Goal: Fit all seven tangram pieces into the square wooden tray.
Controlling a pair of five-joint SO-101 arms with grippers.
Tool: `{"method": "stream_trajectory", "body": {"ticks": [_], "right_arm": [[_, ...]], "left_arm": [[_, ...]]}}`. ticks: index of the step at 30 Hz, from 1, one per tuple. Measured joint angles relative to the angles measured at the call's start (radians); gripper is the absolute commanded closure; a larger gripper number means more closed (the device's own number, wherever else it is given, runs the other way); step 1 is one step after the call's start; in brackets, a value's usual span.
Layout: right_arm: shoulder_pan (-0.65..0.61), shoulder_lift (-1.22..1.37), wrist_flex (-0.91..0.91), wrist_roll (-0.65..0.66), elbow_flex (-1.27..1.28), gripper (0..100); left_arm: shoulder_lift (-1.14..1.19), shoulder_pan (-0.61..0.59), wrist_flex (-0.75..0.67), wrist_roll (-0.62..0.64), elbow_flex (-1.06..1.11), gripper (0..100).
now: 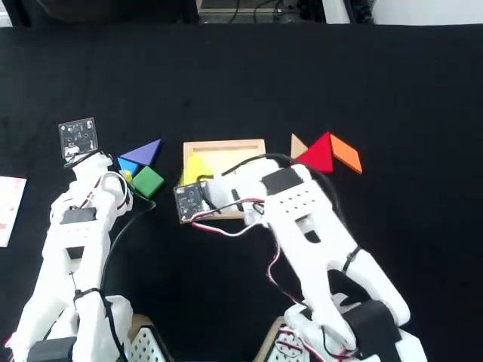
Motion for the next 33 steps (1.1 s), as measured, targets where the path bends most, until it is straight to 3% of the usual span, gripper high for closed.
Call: {"method": "stream_trajectory", "body": {"ticks": [7,15,23,27,33], "right_arm": [[-0.008,0.026,-0.003,0.114,0.0,87.9],[0.048,0.115,-0.008,0.127,-0.055,87.9],[0.118,-0.074,0.12,-0.201,-0.158,88.3],[0.118,-0.252,0.167,-0.442,-0.124,98.3],[0.12,-0.437,0.158,-0.695,0.066,98.7]], "left_arm": [[0.0,0.0,0.0,0.0,0.0,85],[0.0,0.0,0.0,0.0,0.0,84],[0.0,0.094,-0.064,0.0,0.0,84],[0.029,0.114,-0.094,0.0,-0.028,83],[0.319,0.109,0.083,0.0,-0.313,87]]}}
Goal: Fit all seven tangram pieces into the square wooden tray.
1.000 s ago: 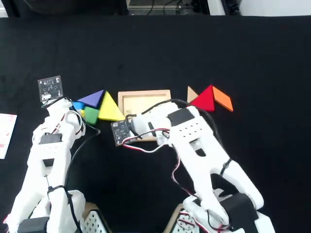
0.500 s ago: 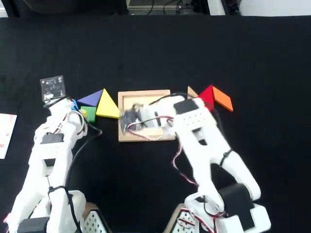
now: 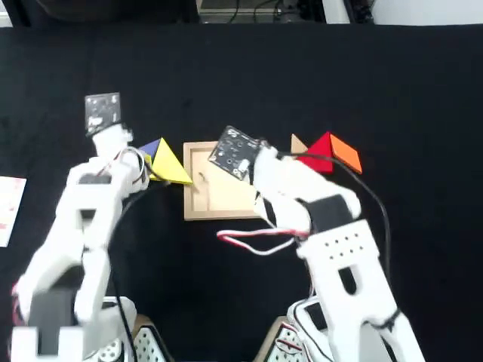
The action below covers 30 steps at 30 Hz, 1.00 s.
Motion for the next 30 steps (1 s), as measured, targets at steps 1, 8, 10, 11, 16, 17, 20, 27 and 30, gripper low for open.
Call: {"method": "stream_trajectory", "body": {"ticks": [1,8,10,11,16,17,20,27,30], "right_arm": [[0.0,-0.025,-0.009,-0.035,0.029,98.7],[0.0,-0.086,-0.192,-0.258,0.259,98.7],[0.0,-0.087,-0.262,-0.281,0.319,98.7],[0.0,-0.087,-0.285,-0.285,0.344,98.7],[0.0,-0.087,-0.342,-0.288,0.404,98.7],[0.0,-0.087,-0.347,-0.288,0.407,98.7],[0.0,-0.087,-0.359,-0.288,0.42,98.7],[0.0,-0.087,-0.408,-0.288,0.457,98.7],[0.0,-0.087,-0.41,-0.288,0.457,98.7]], "left_arm": [[0.057,0.0,0.043,0.0,-0.049,88],[0.152,0.0,0.152,0.0,-0.166,88],[0.152,0.0,0.144,0.0,-0.166,88],[0.152,0.0,0.13,0.0,-0.166,88],[0.152,0.003,0.074,0.0,-0.166,88],[0.152,0.009,0.064,0.0,-0.166,88],[0.166,0.028,0.035,0.0,-0.172,88],[0.293,0.035,0.04,0.0,-0.258,88],[0.351,0.037,0.078,0.0,-0.318,88]]}}
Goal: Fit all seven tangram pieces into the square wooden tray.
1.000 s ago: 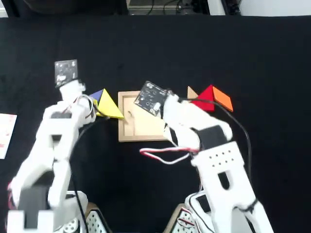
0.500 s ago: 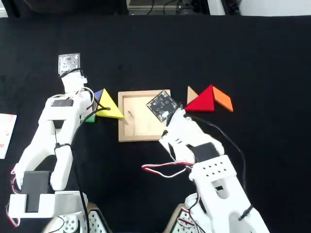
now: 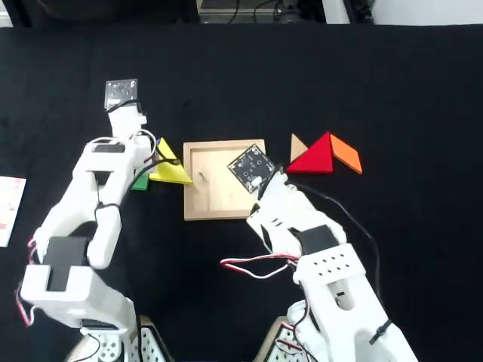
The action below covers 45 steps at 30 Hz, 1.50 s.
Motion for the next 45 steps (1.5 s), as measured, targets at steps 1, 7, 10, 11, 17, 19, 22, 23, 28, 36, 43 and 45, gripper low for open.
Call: {"method": "stream_trajectory", "body": {"ticks": [1,7,10,11,17,19,22,23,28,36,43,45], "right_arm": [[0.0,0.0,0.0,0.0,0.0,98.7],[0.0,0.0,0.0,0.0,0.0,98.7],[0.0,0.0,0.0,0.0,0.0,98.7],[0.0,0.0,0.0,0.0,0.0,98.7],[0.0,0.0,0.0,0.0,0.0,98.7],[0.0,0.0,0.0,0.0,0.0,98.7],[0.0,0.0,0.0,0.0,0.0,98.7],[0.0,0.0,0.0,0.0,0.0,98.7],[0.0,0.0,0.0,0.0,0.0,98.7],[0.0,0.0,0.0,0.0,0.0,98.7],[0.0,0.0,0.0,0.0,0.0,98.7],[0.0,0.0,0.0,0.0,0.0,98.7]], "left_arm": [[0.018,0.0,0.009,0.0,-0.018,88],[0.049,0.0,0.055,-0.002,-0.072,88],[0.049,0.0,0.055,-0.046,-0.074,88],[0.052,0.002,0.055,-0.064,-0.074,88],[0.058,0.002,0.055,-0.127,-0.075,86],[0.06,0.002,0.055,-0.149,-0.075,82],[0.061,-0.002,0.08,-0.184,-0.075,81],[0.061,-0.005,0.086,-0.19,-0.075,81],[0.061,-0.031,0.091,-0.249,-0.075,81],[0.061,-0.046,0.091,-0.285,-0.123,81],[0.155,-0.1,0.091,-0.336,-0.206,81],[0.184,-0.107,0.084,-0.338,-0.235,81]]}}
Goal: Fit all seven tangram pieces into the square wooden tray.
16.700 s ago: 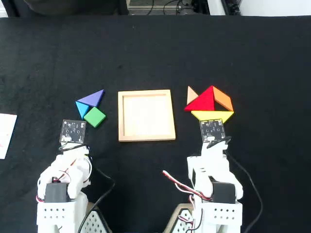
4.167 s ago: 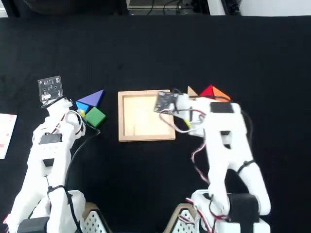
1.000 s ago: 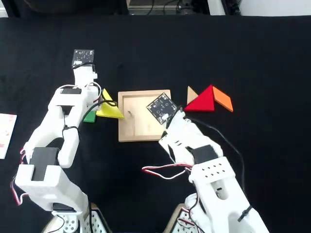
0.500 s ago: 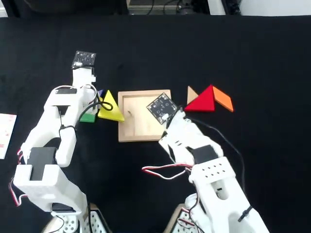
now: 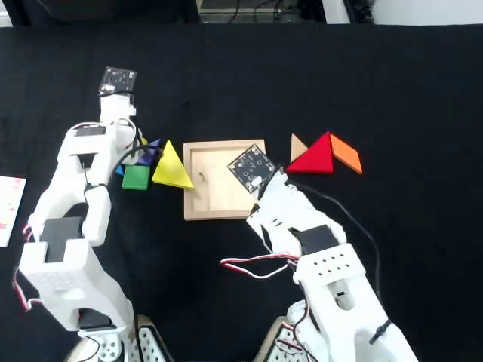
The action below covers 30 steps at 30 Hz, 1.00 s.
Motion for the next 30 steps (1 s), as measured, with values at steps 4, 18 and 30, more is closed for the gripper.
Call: {"method": "stream_trajectory", "body": {"ticks": [4,18,30], "right_arm": [[0.0,0.0,0.0,0.0,0.0,98.7],[0.0,0.0,0.0,0.0,0.0,98.7],[0.0,0.0,0.0,0.0,0.0,98.7]], "left_arm": [[0.006,-0.002,0.005,0.008,-0.021,81],[-0.147,0.08,0.081,0.02,0.078,81],[-0.147,0.081,-0.057,0.018,0.184,80]]}}
